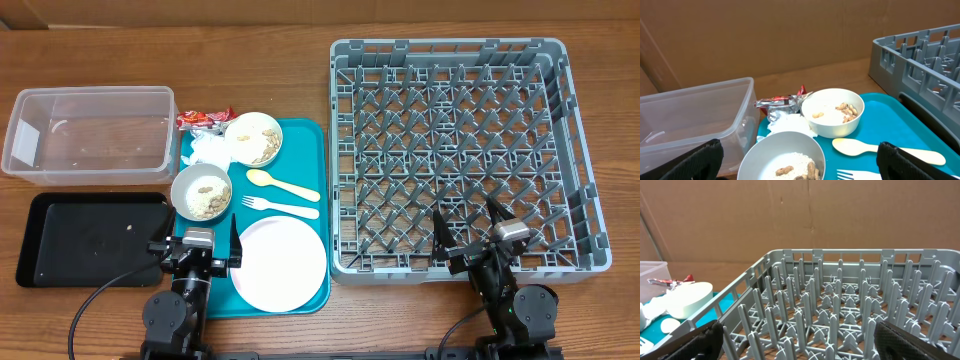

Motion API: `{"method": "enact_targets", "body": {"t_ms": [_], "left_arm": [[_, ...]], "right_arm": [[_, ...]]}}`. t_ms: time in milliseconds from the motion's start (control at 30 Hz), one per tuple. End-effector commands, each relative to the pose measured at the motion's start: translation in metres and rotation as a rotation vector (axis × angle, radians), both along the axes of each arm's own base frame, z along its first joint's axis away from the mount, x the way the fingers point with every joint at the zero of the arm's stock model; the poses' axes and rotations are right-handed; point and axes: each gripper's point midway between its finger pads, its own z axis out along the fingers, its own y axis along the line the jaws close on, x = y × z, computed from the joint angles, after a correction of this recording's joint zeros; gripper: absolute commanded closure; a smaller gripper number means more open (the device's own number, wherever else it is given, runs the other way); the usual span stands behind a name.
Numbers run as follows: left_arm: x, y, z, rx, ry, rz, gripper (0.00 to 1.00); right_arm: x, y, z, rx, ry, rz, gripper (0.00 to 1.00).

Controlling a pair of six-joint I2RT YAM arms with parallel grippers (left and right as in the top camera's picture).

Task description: Sort waste into correct bins and load items into the dishwasher rack

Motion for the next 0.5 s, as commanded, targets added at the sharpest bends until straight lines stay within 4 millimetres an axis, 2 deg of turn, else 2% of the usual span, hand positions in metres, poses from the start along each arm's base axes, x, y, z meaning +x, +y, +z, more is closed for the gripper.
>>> {"method": "enact_targets", "body": {"t_ms": [0, 400, 467], "left_arm": [[0.0000, -0.0009, 0.0001, 0.020, -0.005, -0.007, 0.00], [0.0000, -0.0009, 0.0001, 0.020, -0.005, -0.007, 0.00], [0.0000, -0.0009, 0.0001, 0.020, -0.005, -0.007, 0.00]], "right_arm": [[0.0001, -0.0006, -0.0017, -0.003, -0.005, -0.002, 0.00], [0.0001, -0.0006, -0.0017, -0.003, -0.005, -0.002, 0.00], [0.0000, -0.0006, 0.0042, 0.000, -0.030, -0.002, 0.00]]}}
